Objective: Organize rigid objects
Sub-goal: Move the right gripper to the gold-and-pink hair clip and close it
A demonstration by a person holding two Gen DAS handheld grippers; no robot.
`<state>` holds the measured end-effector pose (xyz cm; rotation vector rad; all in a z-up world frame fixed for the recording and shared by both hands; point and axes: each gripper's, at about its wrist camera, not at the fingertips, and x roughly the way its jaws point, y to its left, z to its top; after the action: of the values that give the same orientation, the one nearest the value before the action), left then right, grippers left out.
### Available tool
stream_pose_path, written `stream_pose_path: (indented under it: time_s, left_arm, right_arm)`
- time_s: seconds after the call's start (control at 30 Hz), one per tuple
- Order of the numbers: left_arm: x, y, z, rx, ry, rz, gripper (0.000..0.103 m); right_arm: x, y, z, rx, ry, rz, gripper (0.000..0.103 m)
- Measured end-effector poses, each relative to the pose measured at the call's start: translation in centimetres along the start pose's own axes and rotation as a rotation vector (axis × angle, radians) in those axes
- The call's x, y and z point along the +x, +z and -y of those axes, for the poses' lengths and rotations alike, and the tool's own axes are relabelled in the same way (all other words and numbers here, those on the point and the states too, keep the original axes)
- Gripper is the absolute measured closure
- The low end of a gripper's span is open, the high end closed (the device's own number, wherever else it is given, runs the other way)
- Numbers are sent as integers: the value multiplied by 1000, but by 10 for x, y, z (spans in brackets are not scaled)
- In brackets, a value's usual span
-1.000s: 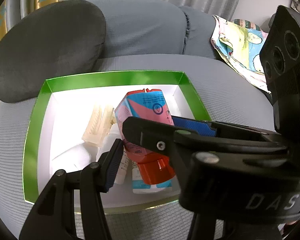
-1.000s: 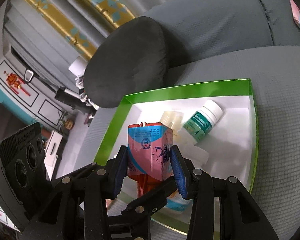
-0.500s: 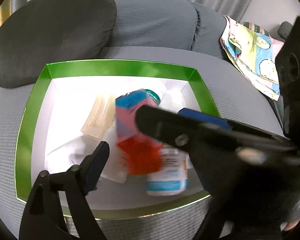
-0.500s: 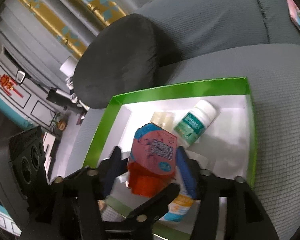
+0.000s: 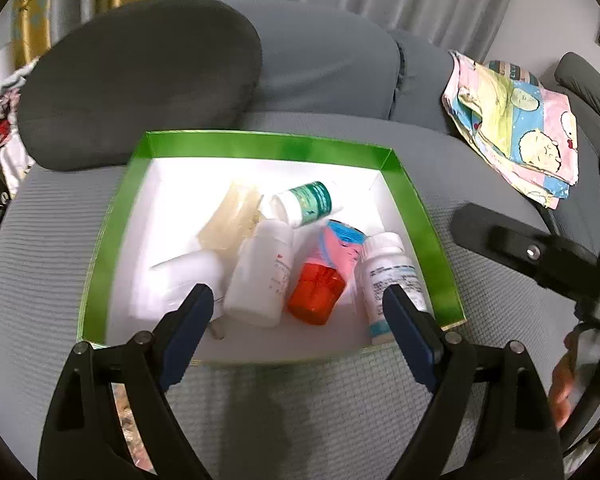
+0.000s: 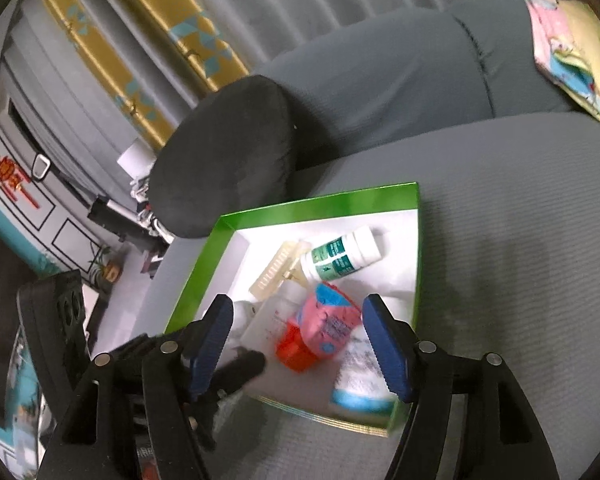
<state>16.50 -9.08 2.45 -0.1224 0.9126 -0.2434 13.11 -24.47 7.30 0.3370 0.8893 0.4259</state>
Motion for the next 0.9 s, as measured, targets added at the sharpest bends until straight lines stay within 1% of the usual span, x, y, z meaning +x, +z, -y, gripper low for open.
stream_pose_path:
  time_s: [0.07,0.17,0.4,0.53,0.7,0.8,0.9]
  left_arm:
    - [-14,-6,-2,2,9,23,17]
    - [-30,-14,-6,4,23,46,16]
    - [-61,-36,-18,-21,54,66,16]
    - [-74,-55,-34,-46,72,52,15]
    - [-78,-83,-71,-124,104,0,15]
    - [-80,-102,-96,-188,123,-16,15]
    - [-78,-117,-111,-232,127,-32,15]
  right_arm:
    - [-12,-7,-6,-17,-1,9,34]
    - [-22,-16,-13,-23,19,7,34]
    - [-33,-44,-38,-67,36,-25,33]
    - [-30,-65,-53,-108,17,-64,33]
    - [-20,-91,-69,-163,-10,-112,33]
    - [-13,-105,-76,-181,11,-145,33]
    - [-3,-116,-81,-181,31,-179,33]
